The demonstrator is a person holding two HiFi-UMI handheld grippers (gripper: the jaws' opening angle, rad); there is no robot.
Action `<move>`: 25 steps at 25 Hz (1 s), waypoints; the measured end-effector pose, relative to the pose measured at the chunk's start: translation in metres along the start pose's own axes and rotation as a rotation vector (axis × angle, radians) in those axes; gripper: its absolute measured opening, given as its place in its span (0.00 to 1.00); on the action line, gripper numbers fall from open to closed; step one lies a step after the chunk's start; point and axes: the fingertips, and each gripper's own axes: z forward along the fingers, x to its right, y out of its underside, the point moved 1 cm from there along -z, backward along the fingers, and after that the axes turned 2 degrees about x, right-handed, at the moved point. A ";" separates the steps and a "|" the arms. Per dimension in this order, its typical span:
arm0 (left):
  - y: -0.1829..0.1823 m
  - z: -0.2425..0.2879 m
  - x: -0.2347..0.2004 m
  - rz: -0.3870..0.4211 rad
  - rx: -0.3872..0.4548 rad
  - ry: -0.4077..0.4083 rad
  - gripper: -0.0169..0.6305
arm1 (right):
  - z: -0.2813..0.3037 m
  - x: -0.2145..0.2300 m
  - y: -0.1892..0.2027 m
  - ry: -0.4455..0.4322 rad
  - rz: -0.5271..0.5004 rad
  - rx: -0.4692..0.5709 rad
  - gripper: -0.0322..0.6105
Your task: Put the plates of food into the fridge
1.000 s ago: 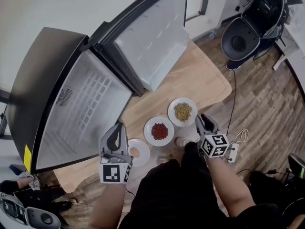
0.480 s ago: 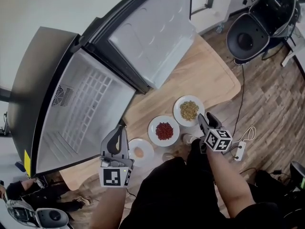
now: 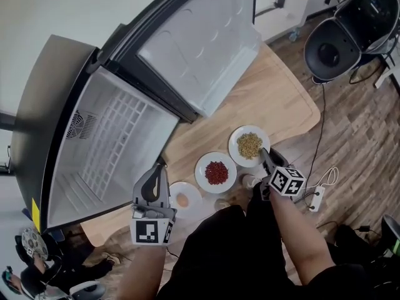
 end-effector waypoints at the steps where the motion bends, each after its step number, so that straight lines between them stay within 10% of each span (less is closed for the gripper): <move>1: -0.001 0.001 0.000 0.002 0.001 -0.001 0.03 | 0.001 -0.002 -0.001 -0.002 -0.008 -0.006 0.22; 25: -0.028 0.009 -0.005 -0.040 0.059 -0.062 0.03 | -0.019 -0.059 -0.064 -0.101 0.018 0.072 0.10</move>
